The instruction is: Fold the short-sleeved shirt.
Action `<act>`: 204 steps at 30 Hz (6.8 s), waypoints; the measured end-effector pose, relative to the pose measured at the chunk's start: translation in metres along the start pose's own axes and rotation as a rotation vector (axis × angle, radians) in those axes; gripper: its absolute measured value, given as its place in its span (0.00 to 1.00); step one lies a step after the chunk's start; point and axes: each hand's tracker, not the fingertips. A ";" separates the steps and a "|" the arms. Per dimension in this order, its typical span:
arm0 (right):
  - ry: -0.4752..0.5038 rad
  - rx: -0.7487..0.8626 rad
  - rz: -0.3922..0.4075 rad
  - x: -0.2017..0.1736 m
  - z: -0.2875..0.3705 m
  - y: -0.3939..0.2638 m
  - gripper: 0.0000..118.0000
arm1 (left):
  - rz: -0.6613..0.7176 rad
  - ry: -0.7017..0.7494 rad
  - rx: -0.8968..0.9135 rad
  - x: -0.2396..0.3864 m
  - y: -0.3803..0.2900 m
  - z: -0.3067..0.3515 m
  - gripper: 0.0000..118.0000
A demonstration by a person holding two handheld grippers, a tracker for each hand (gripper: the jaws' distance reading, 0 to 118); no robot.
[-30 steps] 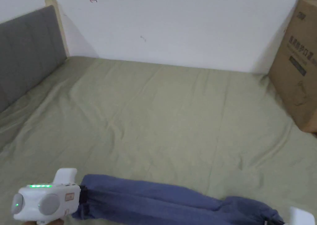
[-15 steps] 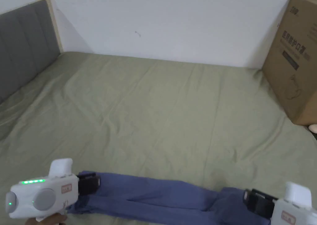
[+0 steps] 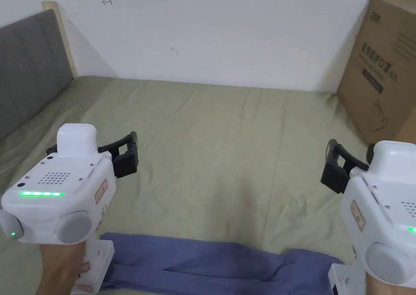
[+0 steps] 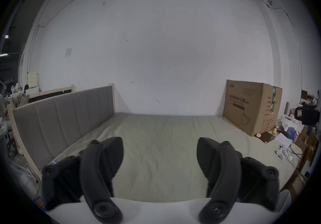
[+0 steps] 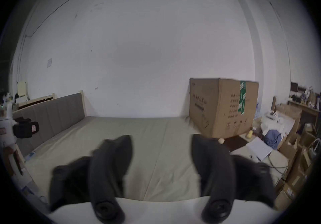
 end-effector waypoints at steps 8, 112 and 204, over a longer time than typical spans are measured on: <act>-0.005 0.004 -0.006 -0.007 -0.004 -0.010 0.00 | 0.014 -0.076 -0.034 -0.001 -0.013 0.000 0.00; 0.042 -0.172 -0.104 0.030 -0.022 -0.039 0.00 | 0.126 -0.181 -0.568 -0.008 -0.112 -0.041 0.66; 0.072 -0.189 -0.138 0.028 -0.013 -0.039 0.00 | -0.157 -0.387 -0.872 0.099 -0.115 -0.048 0.08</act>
